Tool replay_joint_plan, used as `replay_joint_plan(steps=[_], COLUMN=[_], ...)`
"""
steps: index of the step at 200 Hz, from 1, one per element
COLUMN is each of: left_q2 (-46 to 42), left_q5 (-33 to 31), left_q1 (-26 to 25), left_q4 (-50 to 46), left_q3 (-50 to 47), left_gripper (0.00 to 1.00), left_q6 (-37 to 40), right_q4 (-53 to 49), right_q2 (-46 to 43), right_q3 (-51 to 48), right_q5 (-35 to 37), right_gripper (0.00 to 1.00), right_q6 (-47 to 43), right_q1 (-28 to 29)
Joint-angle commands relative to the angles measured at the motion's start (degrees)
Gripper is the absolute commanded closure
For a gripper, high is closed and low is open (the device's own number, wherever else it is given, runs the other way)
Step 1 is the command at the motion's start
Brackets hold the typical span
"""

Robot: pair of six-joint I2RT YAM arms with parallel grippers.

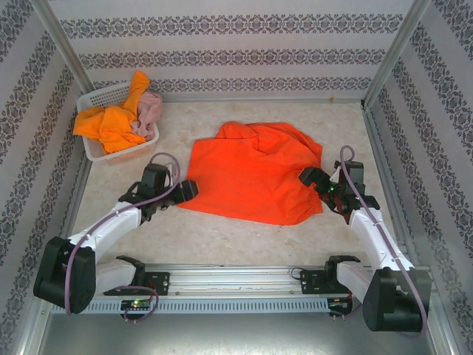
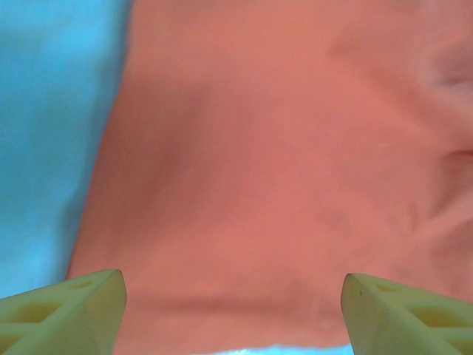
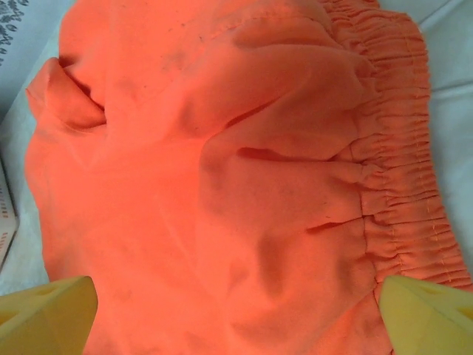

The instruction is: Fold and stack the shorts

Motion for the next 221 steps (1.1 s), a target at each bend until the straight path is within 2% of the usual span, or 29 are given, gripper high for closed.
replay_joint_plan(steps=[1,39,92,117,146,158,177,191,201,221], left_q2=[-1.8,1.6,7.0,9.1,9.6,8.9,7.8,7.4,7.3,7.4], left_q5=[-3.0,-4.5,-4.8,-4.3,-4.4,-4.2,-4.0,-3.9,-3.7,-3.2], left_q1=[-0.1,0.0,-0.1,-0.1,-0.1,-0.1,-0.1,-0.1,-0.1,-0.1], left_q4=[-3.2,-4.3,1.5,4.3,5.1,5.0,5.1,4.9,5.1,6.0], left_q3=[-1.6,-2.3,-2.5,-2.5,-0.9,0.0,1.3,1.9,2.0,1.8], left_gripper=[0.28,0.36,0.45,0.55,0.77,0.85,0.94,0.96,0.96,0.97], left_q6=[-6.6,-8.0,-8.4,-9.0,-8.9,-8.7,-8.2,-8.1,-8.0,-8.2], right_q4=[0.2,-0.2,-2.4,-3.1,-4.8,-5.6,-6.6,-7.5,-7.9,-8.6], right_q2=[1.3,0.9,-0.7,-2.0,-2.0,-1.5,0.0,1.0,1.7,2.5], right_q3=[0.4,0.1,-0.6,-1.9,-2.7,-2.7,-2.8,-2.8,-3.0,-3.8], right_q5=[0.4,0.8,3.9,5.9,8.9,10.1,10.7,12.1,12.9,14.1], right_gripper=[0.02,0.02,0.02,0.03,0.05,0.08,0.14,0.17,0.25,0.32], right_q6=[0.9,1.0,1.0,2.2,2.7,3.2,4.3,5.1,5.8,8.2], right_q1=[-0.7,-0.7,-1.2,-1.9,-2.3,-2.4,-2.5,-2.5,-2.6,-2.6])
